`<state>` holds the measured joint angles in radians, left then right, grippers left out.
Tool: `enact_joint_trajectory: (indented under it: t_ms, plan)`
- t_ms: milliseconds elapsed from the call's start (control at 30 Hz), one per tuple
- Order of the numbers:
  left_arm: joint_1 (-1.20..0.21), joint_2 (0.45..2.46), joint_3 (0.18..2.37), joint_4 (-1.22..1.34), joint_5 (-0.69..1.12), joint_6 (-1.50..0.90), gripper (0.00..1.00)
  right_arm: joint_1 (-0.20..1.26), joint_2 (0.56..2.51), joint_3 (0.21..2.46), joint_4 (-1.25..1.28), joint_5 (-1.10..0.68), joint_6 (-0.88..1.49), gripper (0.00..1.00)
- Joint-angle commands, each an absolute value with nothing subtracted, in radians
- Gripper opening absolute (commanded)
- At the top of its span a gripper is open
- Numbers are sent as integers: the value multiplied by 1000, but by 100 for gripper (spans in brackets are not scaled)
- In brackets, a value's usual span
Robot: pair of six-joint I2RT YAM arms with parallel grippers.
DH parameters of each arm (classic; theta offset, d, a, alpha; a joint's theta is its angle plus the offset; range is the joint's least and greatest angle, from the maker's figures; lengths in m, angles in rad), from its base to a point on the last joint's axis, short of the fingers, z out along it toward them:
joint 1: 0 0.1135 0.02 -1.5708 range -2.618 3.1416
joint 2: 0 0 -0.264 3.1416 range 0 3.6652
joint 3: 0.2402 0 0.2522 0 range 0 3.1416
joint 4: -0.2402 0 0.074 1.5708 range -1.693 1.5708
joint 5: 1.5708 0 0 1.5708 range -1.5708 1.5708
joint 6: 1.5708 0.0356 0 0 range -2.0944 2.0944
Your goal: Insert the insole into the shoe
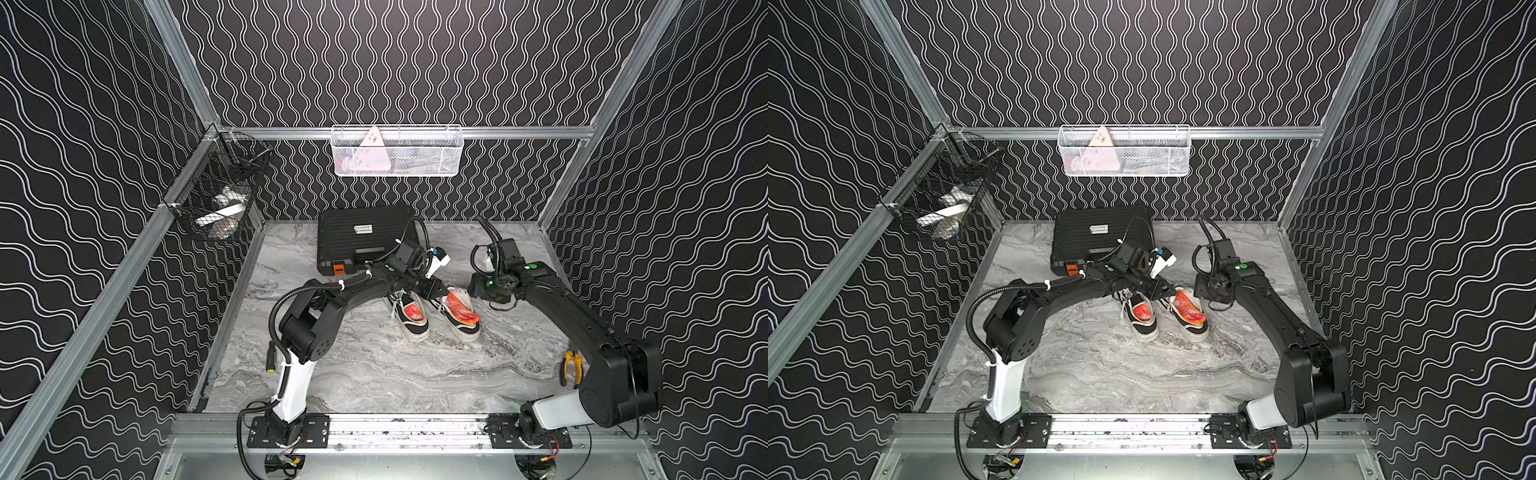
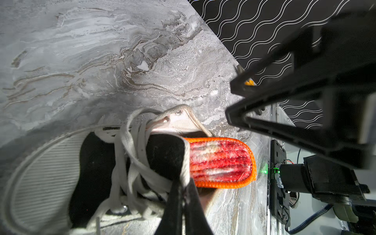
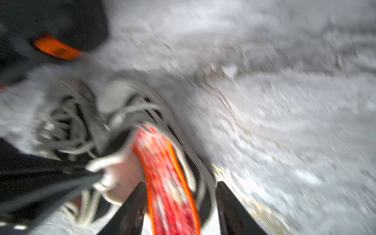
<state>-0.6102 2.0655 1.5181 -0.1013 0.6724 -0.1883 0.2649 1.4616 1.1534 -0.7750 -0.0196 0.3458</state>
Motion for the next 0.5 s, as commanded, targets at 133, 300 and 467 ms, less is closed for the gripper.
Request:
enact_joint_trajectory:
  t_ms: [133, 300, 467]
  plan:
    - [-609, 2072, 1523, -35, 692, -211, 0, 263, 1432, 1054, -841, -177, 471, 46]
    - [-609, 2070, 1532, -56, 689, -195, 0, 263, 1465, 1063, -810, -228, 507, 24]
    - [-610, 2069, 1529, -47, 707, -201, 0, 264, 1484, 1063, -775, -205, 475, 16]
